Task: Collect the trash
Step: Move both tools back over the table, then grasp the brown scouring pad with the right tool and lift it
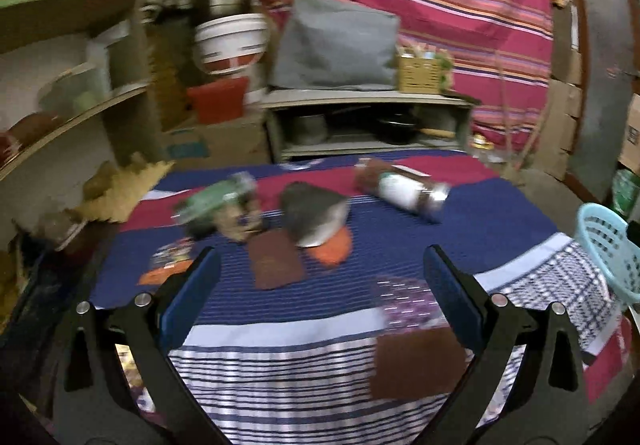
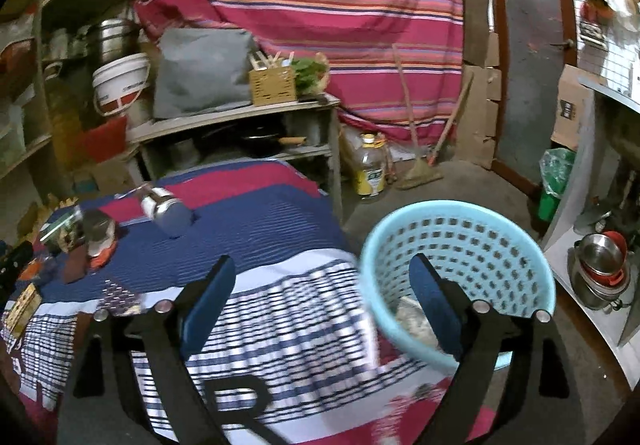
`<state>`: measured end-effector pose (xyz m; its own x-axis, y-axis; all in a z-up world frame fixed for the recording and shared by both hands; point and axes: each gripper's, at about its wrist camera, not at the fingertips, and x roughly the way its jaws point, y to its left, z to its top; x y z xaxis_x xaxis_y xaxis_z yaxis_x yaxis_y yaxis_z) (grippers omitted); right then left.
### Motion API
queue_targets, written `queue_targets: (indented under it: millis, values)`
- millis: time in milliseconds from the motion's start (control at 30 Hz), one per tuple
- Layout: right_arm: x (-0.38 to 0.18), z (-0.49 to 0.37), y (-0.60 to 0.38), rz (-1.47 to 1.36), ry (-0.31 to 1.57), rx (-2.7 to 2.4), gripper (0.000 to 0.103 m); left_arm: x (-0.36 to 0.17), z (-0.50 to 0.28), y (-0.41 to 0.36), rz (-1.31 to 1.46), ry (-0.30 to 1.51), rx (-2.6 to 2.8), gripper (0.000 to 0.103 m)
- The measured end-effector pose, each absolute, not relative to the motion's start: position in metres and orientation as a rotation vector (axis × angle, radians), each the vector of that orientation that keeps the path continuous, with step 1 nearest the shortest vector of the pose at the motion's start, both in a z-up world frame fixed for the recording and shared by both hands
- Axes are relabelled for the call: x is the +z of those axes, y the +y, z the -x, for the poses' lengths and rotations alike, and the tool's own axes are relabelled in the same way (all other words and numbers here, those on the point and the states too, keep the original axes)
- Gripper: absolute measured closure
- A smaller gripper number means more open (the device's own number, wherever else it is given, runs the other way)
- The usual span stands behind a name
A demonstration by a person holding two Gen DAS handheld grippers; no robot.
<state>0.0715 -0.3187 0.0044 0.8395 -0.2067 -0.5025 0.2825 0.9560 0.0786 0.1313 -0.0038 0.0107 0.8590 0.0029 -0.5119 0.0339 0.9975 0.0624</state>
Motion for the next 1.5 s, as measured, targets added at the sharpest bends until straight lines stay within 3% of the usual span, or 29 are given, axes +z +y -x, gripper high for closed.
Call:
queue_targets:
  millis: [333, 1067, 1367, 1500]
  values:
    - [-0.012, -0.088, -0.235, -0.057, 0.538, -0.167, 0.016, -0.013, -0.140, 0.071, 0.032, 0.603, 0.071, 0.006]
    - [-0.068, -0.112, -0.103, 0.002, 0.667, 0.011, 0.016, -0.039, -0.164, 0.119, -0.038, 0.657, 0.112, 0.006]
    - [-0.079, -0.124, -0.088, 0.042, 0.736, -0.028, 0.016, -0.041, -0.169, 0.129, 0.000, 0.663, 0.126, 0.006]
    - [-0.081, -0.129, -0.095, 0.005, 0.759, -0.029, 0.011, -0.042, -0.171, 0.128, 0.006, 0.669, 0.130, 0.006]
